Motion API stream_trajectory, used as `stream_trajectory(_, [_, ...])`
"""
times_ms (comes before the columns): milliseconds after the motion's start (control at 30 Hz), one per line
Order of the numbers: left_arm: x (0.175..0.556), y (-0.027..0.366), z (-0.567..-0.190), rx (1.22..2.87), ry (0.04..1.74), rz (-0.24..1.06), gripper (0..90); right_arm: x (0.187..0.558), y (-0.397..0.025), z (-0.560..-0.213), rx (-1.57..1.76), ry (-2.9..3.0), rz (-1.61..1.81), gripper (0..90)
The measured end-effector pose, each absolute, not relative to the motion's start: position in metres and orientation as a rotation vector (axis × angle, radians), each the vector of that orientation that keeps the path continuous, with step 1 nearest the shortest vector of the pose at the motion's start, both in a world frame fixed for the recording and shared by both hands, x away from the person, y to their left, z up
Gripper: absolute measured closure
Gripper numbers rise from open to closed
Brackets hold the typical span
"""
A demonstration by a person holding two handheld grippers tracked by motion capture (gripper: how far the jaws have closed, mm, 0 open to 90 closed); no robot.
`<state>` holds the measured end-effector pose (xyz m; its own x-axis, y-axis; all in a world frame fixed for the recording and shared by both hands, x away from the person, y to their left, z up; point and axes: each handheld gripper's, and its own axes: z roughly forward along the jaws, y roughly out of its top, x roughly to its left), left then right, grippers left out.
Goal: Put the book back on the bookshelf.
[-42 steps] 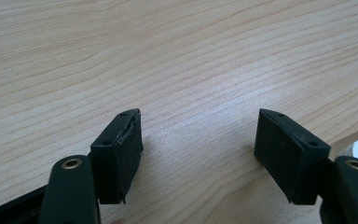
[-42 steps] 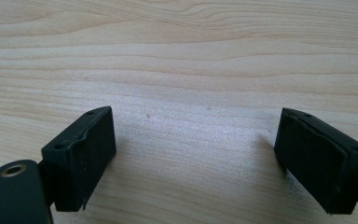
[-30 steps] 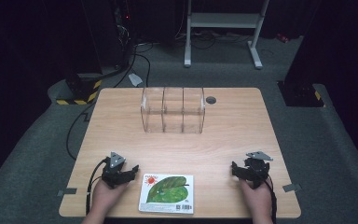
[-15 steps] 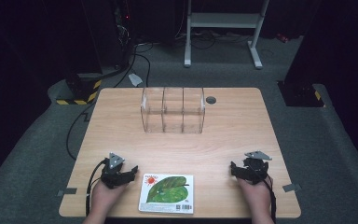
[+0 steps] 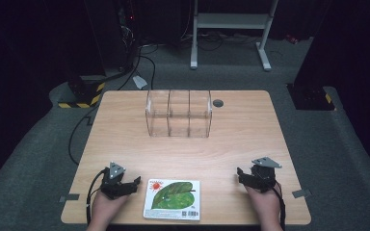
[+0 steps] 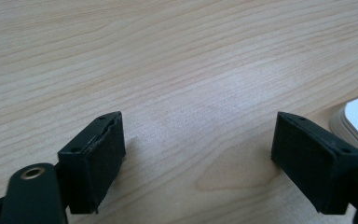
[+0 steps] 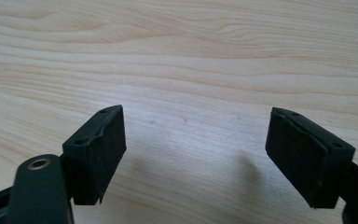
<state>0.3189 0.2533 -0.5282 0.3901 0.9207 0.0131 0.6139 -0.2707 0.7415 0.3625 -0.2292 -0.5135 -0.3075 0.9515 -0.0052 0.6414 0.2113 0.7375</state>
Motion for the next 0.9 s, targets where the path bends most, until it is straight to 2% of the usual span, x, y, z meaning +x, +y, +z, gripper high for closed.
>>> stream_trajectory(133, [0.316, 0.254, -0.524, 2.061, 1.256, 0.626, 17.9, 0.357, -0.221, -0.508, 1.477, 2.018, 0.939, 18.8])
stream_trajectory(367, [0.318, 0.266, -0.518, 1.980, 1.296, 0.532, 17.5, 0.345, -0.192, -0.506, 1.404, 2.051, 0.986, 19.0])
stream_trajectory(633, [0.311, 0.246, -0.510, 1.971, 1.249, 0.482, 15.0, 0.332, -0.156, -0.506, 1.336, 2.150, 1.111, 17.6])
stream_trajectory(900, [0.300, 0.231, -0.506, 1.957, 1.214, 0.379, 15.2, 0.323, -0.142, -0.505, 1.283, 2.219, 1.178, 18.4])
